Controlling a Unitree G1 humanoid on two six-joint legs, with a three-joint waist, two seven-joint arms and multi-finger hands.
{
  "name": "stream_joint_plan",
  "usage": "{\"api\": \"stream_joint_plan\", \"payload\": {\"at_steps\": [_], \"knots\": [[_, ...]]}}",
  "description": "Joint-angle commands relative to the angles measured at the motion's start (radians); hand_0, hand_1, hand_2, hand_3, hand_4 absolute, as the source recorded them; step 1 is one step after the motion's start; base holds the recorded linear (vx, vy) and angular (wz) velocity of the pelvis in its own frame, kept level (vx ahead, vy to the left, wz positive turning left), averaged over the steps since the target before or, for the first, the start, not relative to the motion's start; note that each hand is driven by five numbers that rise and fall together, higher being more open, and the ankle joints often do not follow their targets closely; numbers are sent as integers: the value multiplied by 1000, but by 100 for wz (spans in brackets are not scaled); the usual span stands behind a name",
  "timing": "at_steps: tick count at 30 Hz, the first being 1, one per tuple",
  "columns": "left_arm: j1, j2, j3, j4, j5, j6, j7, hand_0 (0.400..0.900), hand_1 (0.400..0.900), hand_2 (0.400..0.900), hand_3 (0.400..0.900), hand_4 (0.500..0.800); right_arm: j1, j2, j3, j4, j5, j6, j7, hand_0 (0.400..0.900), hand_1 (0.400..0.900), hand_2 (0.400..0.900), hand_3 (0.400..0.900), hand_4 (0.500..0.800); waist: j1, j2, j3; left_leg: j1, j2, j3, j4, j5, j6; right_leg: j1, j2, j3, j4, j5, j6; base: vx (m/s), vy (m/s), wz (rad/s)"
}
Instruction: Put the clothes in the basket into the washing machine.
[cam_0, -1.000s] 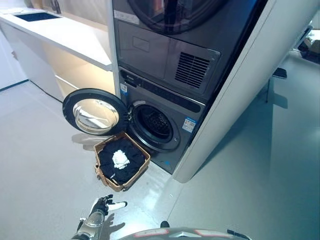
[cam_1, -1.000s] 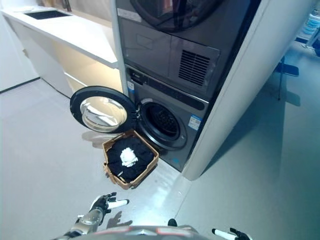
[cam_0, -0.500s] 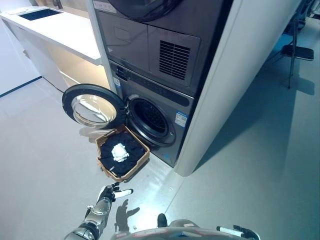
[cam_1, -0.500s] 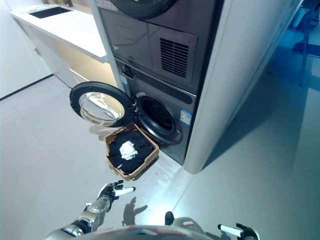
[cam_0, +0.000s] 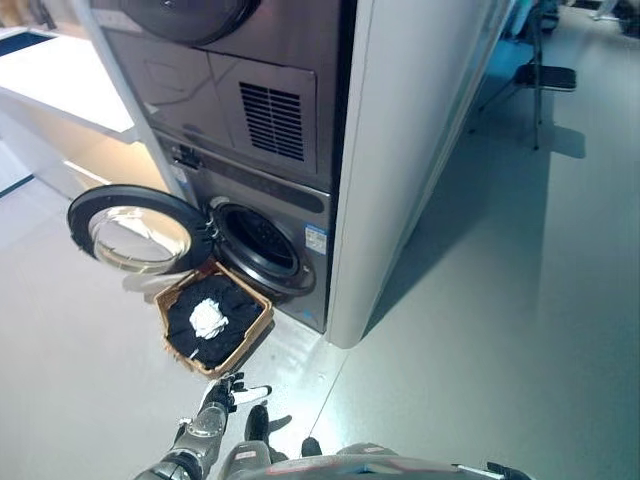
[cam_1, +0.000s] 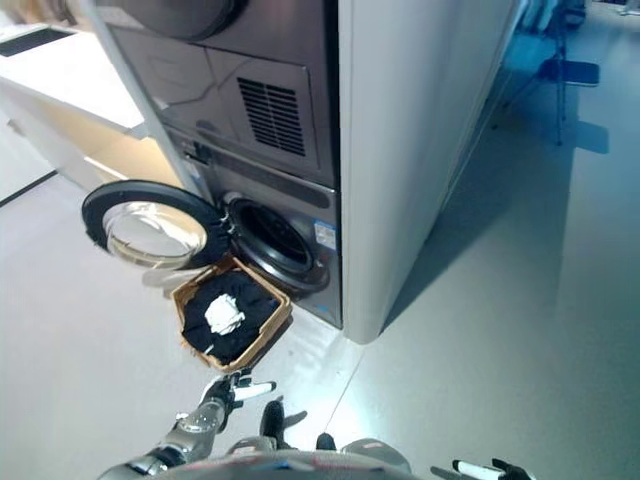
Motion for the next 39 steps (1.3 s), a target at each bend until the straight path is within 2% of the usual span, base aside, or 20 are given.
{"api": "stream_joint_plan", "payload": {"at_steps": [1,3,6,7,9,12,14,17,20,21,23,25,29,31,34,36,39], "knots": [[-67,40,17,-53,-17,-61,16,900,900,900,900,800,52,-41,-16,21,13,-19,-25,900,900,900,900,800,-11,2,-47,-41,22,23,-78,143,18,37,-80,50,76,-75,170,218,184,-6],[-68,39,14,-64,-24,-62,15,900,900,900,900,800,54,-41,-16,25,14,-17,-24,900,900,900,900,800,-10,4,-48,-46,32,24,-83,144,15,48,-88,49,73,-84,174,203,178,-5],[-58,49,21,-74,-32,-60,10,900,900,900,900,800,47,-31,-11,30,5,-8,-13,900,900,900,900,800,2,8,-66,-59,35,38,-31,134,19,101,-133,66,67,-124,191,332,327,-17],[-50,52,21,-73,-31,-61,11,900,900,900,900,800,48,-28,-7,32,-4,-5,-15,900,900,900,900,800,6,10,-70,-55,32,49,-37,130,27,106,-151,62,69,-134,197,315,396,-15],[-63,51,10,-56,-18,-61,10,900,900,900,900,800,33,-27,-13,31,-2,-8,-12,900,900,900,900,800,12,6,-80,-58,-4,83,-21,112,39,99,-197,43,83,-115,228,301,396,-10],[-70,77,13,-72,-9,-64,7,900,900,900,900,800,-8,-21,7,8,-24,-7,-4,900,900,900,900,800,29,-13,-82,-73,-24,156,61,36,65,46,-254,14,151,-16,283,231,307,-39],[-74,82,19,-38,6,-63,11,900,900,900,900,800,-19,-15,9,4,-21,-9,-3,900,900,900,900,800,38,-21,-87,-57,-41,184,69,7,79,36,-289,-1,168,78,311,242,312,-31],[-78,87,4,-32,44,-58,0,900,900,900,900,800,-1,-14,-12,9,-21,-5,7,900,900,900,900,800,32,-20,-100,-22,-78,181,61,-27,102,8,-316,0,245,212,312,259,305,9],[-110,93,-18,-25,86,-51,4,900,900,900,900,800,-9,-18,-7,14,-24,-2,5,900,900,900,900,800,11,-4,-75,9,-107,171,65,-59,136,-71,-319,14,421,309,278,177,333,10],[-124,96,-22,-20,100,-48,9,900,900,900,900,800,-11,-16,-2,10,-21,-5,3,900,900,900,900,800,1,2,-60,23,-110,170,64,-63,142,-104,-303,17,472,308,269,131,296,-1],[-147,96,-32,2,146,-39,27,900,900,900,900,800,-17,-10,10,4,-27,-5,-2,900,900,900,900,800,-6,11,-44,54,-113,178,56,-76,150,-148,-321,-12,502,283,255,151,238,-9],[-167,96,-33,36,183,-31,48,900,900,900,900,800,-19,-6,16,6,-32,-2,-5,900,900,900,900,800,-11,13,-41,78,-115,186,43,-84,149,-170,-345,-40,443,261,257,187,148,-10],[-231,78,-38,101,234,-27,99,900,900,900,900,800,-22,-13,11,16,-37,1,-14,900,900,900,900,800,-35,7,-21,93,-119,178,34,-100,134,-195,-357,-34,229,203,284,140,41,5],[-259,76,-43,131,260,-15,118,900,900,900,900,800,-20,-14,13,16,-43,4,-18,900,900,900,900,800,-46,-8,-13,96,-122,178,34,-109,125,-230,-356,-21,112,195,302,126,-25,7],[-286,77,-48,172,290,-4,136,900,900,900,900,800,-13,-11,16,17,-46,8,-21,900,900,900,900,800,-63,-36,7,104,-128,178,48,-128,116,-267,-354,-13,12,227,325,103,-55,15],[-296,81,-48,182,296,0,144,900,900,900,900,800,-14,-11,20,14,-49,7,-24,900,900,900,900,800,-69,-45,18,102,-128,175,62,-136,113,-284,-352,-15,1,239,329,52,-64,19],[-374,110,-65,212,319,20,203,900,900,900,900,800,-24,-26,54,-21,-37,-7,-36,900,900,900,900,800,-92,-106,93,4,-145,167,244,-206,110,-384,-333,-22,46,253,336,-102,-169,41]]}}
